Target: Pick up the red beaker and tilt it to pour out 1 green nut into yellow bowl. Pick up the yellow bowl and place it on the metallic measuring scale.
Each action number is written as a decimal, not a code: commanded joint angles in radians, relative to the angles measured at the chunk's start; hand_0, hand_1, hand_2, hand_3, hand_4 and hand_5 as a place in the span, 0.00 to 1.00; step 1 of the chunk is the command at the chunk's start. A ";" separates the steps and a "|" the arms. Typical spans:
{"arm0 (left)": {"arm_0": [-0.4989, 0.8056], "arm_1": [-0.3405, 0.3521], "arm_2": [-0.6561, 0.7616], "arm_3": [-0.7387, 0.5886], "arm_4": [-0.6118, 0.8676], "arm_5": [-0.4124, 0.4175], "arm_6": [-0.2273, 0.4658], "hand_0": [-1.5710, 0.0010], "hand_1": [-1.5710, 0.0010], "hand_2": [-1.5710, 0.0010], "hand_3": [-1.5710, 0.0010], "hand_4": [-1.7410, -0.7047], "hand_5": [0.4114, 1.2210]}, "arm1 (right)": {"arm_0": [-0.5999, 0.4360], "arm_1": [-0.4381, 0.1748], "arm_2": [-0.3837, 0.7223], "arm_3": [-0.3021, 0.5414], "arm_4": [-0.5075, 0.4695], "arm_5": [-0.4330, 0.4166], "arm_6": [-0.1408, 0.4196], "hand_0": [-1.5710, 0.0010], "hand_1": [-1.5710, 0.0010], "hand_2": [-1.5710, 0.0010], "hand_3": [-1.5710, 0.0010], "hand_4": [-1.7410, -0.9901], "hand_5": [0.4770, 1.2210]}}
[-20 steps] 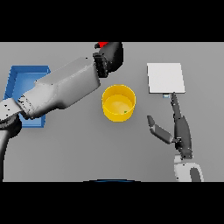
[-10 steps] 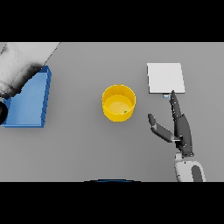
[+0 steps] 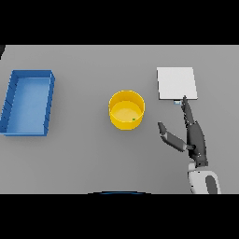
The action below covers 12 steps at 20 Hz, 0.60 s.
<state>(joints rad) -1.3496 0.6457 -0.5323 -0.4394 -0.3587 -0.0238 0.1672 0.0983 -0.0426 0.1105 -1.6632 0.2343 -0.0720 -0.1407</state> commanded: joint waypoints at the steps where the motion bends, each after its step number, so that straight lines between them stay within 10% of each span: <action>1: 0.052 0.027 0.027 -0.043 0.042 0.038 0.025 0.00 0.00 0.00 0.10 0.00 1.00 | -0.007 0.002 0.004 0.006 0.005 0.000 0.005 1.00 1.00 1.00 1.00 0.70 0.16; 12: 0.643 0.157 0.088 -0.602 0.332 0.393 0.365 0.00 0.00 0.00 0.08 0.00 1.00 | -0.013 -0.017 0.018 0.012 0.028 0.011 0.021 1.00 1.00 1.00 1.00 0.70 0.25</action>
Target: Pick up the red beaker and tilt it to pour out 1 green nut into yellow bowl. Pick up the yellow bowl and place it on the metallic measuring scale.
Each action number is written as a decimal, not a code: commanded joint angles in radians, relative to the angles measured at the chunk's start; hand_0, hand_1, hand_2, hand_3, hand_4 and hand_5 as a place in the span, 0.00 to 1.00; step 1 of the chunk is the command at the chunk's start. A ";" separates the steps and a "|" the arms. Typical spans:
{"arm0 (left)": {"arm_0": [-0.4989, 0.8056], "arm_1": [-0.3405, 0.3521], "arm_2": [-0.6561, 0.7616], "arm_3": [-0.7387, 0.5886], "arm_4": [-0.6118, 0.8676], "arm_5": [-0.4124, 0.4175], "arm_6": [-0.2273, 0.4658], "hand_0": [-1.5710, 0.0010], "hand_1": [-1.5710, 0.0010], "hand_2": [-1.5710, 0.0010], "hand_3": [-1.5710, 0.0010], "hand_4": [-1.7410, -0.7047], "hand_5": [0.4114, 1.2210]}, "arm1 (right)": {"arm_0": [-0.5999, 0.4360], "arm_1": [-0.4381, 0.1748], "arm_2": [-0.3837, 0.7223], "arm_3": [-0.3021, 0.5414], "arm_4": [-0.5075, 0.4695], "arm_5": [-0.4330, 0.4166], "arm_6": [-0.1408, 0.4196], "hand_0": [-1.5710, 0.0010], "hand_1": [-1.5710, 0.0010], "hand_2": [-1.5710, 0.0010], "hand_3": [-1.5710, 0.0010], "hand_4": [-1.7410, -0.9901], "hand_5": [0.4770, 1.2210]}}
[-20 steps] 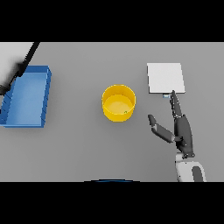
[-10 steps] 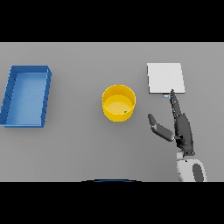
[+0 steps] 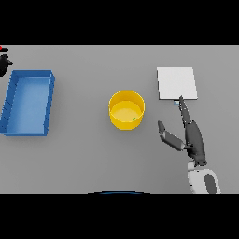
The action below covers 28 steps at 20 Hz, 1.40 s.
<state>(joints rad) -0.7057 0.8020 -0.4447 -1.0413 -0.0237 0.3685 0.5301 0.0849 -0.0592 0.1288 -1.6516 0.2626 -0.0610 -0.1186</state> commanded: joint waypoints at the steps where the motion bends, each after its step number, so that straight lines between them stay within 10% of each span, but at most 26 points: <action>1: 0.026 0.005 -0.005 -0.027 0.006 0.016 0.010 0.00 0.00 0.00 0.08 0.00 1.00 | 0.005 0.000 0.001 -0.001 0.000 0.001 -0.009 1.00 1.00 1.00 1.00 0.70 0.25; 6: 0.138 0.008 -0.033 -0.107 0.045 0.094 0.047 0.00 0.00 0.00 0.03 0.00 0.97 | 0.017 -0.008 0.009 -0.019 0.004 0.009 -0.024 1.00 1.00 1.00 1.00 0.70 0.26; 10: 0.151 0.013 -0.078 -0.100 0.057 0.116 0.079 0.00 0.00 0.00 0.01 0.00 0.69 | 0.019 -0.011 -0.001 -0.017 -0.001 0.006 -0.009 1.00 1.00 1.00 1.00 0.71 0.25; 13: 0.159 0.047 -0.120 -0.141 0.082 0.040 0.079 0.00 0.08 0.09 0.13 0.35 0.52 | 0.018 -0.006 0.001 -0.011 0.000 0.001 -0.023 1.00 1.00 1.00 1.00 0.73 0.25; 16: 0.181 0.089 -0.123 -0.194 0.159 -0.091 0.080 0.41 0.52 0.51 0.54 0.68 0.43 | 0.030 -0.002 0.007 -0.014 0.004 0.000 -0.041 1.00 1.00 1.00 1.00 0.74 0.25; 19: 0.178 0.109 -0.129 -0.209 0.189 -0.159 0.072 0.70 0.75 0.75 0.76 0.83 0.37 | 0.049 -0.007 0.012 -0.037 0.010 0.000 -0.029 1.00 1.00 1.00 1.00 0.74 0.26; 28: 0.163 0.097 -0.086 -0.180 0.219 -0.147 -0.009 0.96 0.97 0.97 0.97 0.92 0.32 | 0.029 -0.012 0.038 -0.045 0.079 -0.021 0.026 1.00 1.00 1.00 1.00 0.72 0.25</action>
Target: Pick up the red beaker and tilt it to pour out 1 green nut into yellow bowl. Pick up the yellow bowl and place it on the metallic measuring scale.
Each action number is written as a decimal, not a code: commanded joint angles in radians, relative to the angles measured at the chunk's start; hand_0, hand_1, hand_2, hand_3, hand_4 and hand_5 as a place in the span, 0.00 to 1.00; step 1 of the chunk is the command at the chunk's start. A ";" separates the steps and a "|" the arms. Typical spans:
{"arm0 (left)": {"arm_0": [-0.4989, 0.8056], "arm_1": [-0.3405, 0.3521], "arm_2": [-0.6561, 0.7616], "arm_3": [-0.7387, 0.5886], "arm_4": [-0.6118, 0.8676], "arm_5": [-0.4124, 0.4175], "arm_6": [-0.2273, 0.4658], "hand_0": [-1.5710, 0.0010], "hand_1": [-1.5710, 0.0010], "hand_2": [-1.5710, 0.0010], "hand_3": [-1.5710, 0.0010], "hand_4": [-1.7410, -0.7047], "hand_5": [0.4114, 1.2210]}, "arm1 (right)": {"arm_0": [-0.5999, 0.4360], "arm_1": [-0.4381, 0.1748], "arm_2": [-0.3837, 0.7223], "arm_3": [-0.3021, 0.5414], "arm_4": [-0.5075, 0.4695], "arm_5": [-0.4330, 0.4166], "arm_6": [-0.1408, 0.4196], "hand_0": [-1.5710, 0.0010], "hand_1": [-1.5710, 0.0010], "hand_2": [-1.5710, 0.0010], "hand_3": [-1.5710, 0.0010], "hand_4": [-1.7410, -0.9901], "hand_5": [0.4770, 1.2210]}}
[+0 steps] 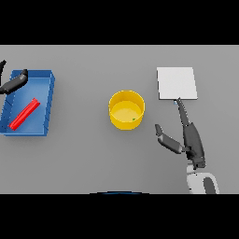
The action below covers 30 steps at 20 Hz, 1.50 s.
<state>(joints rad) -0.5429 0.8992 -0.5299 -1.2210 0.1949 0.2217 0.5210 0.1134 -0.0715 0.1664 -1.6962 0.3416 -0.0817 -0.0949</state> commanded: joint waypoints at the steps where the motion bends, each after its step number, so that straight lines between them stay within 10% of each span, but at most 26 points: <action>1: 0.009 -0.003 0.000 -0.005 0.002 0.007 -0.008 0.97 0.97 0.97 0.97 0.92 0.32 | 0.001 0.004 0.013 0.004 0.017 0.000 0.016 1.00 1.00 1.00 1.00 0.72 0.25; 15: -0.003 -0.033 -0.007 0.019 -0.002 0.017 -0.023 1.00 1.00 1.00 1.00 0.92 0.38 | -0.398 -0.294 0.220 0.130 0.319 0.290 0.035 1.00 1.00 1.00 1.00 0.62 0.25; 30: -0.014 -0.029 -0.014 0.007 -0.005 0.010 -0.019 1.00 1.00 1.00 1.00 0.91 0.39 | -0.689 -0.271 0.394 0.433 0.406 0.477 -0.080 1.00 1.00 1.00 1.00 0.66 0.28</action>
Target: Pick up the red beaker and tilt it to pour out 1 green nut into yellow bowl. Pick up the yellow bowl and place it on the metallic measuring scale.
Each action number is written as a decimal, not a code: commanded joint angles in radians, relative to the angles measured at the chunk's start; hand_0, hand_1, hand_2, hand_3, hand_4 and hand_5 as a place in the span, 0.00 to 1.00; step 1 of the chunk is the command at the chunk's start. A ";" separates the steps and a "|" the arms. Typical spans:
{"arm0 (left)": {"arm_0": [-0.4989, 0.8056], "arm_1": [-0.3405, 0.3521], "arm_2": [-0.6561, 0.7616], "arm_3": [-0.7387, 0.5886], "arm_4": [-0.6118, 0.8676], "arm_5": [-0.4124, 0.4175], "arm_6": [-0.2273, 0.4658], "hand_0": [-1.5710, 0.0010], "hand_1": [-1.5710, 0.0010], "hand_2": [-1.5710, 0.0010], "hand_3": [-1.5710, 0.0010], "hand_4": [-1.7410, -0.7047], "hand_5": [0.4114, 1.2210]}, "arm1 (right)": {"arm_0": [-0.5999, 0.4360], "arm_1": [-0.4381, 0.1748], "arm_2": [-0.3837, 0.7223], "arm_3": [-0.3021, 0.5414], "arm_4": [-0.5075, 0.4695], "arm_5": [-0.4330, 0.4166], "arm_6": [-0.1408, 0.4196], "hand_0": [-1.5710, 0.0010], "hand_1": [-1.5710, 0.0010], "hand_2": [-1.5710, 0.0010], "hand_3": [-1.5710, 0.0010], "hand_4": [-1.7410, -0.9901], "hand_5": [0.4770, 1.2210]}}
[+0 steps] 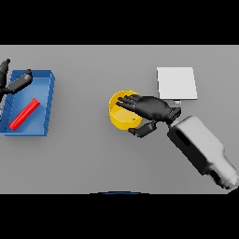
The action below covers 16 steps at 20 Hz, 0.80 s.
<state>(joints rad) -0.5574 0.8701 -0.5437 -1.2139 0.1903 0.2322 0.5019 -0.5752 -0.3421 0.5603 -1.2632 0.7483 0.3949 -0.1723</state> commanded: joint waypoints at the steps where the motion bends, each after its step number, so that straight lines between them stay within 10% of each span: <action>1: -0.006 -0.002 0.001 0.003 0.001 -0.001 0.001 1.00 1.00 1.00 1.00 0.91 0.40 | -0.010 0.006 0.004 0.007 -0.001 0.008 0.000 1.00 1.00 1.00 1.00 0.65 0.27; 16: -0.006 -0.004 0.004 0.020 -0.001 -0.007 -0.024 1.00 1.00 1.00 1.00 0.92 0.39 | -0.094 0.047 0.099 0.144 0.072 0.079 0.040 0.94 0.93 0.91 0.90 0.50 0.46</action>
<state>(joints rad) -0.5637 0.8655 -0.5401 -1.1938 0.1898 0.2252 0.4769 -0.6693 -0.2949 0.6596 -1.1193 0.8207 0.4744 -0.1325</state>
